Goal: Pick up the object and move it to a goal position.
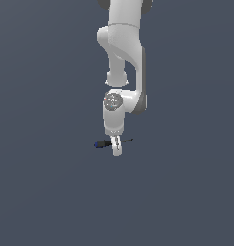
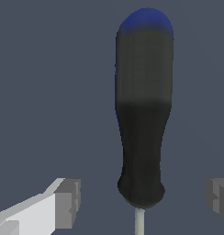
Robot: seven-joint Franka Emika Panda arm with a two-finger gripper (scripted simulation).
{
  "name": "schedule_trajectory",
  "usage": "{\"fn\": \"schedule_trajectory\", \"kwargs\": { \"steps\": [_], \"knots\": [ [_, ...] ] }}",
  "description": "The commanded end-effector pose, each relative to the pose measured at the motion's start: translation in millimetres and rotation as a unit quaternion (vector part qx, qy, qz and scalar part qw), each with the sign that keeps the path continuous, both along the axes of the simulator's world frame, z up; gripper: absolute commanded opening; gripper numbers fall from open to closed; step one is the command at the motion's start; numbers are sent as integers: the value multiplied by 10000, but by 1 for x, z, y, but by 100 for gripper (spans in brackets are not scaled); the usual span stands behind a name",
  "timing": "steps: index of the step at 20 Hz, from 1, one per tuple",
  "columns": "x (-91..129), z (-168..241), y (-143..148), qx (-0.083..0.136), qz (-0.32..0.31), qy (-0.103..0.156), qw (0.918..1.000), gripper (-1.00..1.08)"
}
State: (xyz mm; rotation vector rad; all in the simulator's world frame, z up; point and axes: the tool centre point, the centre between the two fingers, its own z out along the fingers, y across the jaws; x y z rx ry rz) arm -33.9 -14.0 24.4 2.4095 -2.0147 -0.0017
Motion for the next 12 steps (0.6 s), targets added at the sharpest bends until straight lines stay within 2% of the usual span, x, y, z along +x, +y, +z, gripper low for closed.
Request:
{"fn": "schedule_trajectory", "kwargs": {
  "steps": [1, 4, 5, 12],
  "knots": [
    [1, -7, 0, 1, -2, -6, 10000, 100],
    [1, -9, 0, 1, -2, -6, 10000, 100],
    [1, -9, 0, 1, -2, -6, 10000, -100],
    [1, -9, 0, 1, -2, -6, 10000, -100]
  ]
}}
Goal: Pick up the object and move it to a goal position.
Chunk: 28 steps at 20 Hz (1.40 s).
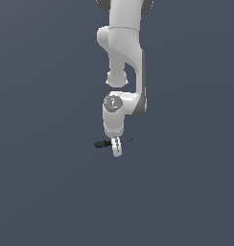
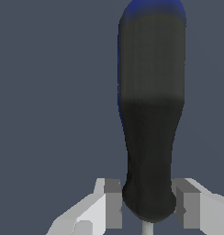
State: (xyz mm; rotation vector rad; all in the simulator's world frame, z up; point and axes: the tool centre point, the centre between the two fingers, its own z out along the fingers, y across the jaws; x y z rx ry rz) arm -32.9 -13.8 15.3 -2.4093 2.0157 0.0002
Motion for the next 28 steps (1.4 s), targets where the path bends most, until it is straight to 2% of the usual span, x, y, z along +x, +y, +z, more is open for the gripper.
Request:
{"fn": "schedule_trajectory", "kwargs": {
  "steps": [1, 13, 28],
  "knots": [
    [0, 0, 0, 0, 0, 2, 10000, -100],
    [-10, 21, 6, 5, -2, 0, 10000, -100],
    [-52, 115, 31, 9, -3, 1, 10000, -100]
  ]
}}
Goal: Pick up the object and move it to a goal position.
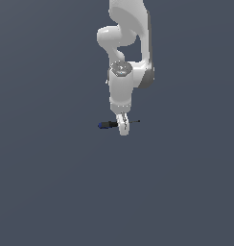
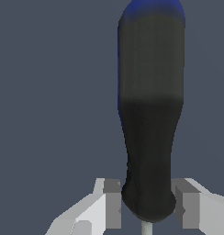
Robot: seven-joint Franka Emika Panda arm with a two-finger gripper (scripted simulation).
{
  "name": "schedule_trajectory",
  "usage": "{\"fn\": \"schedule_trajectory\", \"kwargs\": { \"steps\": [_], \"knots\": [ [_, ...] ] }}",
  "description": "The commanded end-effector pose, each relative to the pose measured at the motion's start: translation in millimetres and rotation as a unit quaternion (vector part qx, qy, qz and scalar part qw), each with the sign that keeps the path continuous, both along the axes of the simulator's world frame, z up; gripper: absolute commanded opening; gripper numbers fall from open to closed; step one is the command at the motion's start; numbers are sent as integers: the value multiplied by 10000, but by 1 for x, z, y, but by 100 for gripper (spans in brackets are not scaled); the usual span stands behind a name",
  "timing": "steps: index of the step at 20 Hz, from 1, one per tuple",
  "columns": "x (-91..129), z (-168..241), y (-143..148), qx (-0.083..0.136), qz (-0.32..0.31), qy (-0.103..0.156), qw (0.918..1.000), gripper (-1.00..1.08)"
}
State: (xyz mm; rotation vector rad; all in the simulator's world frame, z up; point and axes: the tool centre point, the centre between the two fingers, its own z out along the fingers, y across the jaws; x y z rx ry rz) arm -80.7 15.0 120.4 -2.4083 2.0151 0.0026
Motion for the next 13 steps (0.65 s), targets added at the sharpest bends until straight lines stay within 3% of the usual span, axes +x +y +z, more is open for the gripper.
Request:
{"fn": "schedule_trajectory", "kwargs": {
  "steps": [1, 13],
  "knots": [
    [-6, 15, 4, -3, -2, 0, 10000, -100],
    [-18, 46, 12, -12, 0, -2, 10000, -100]
  ]
}}
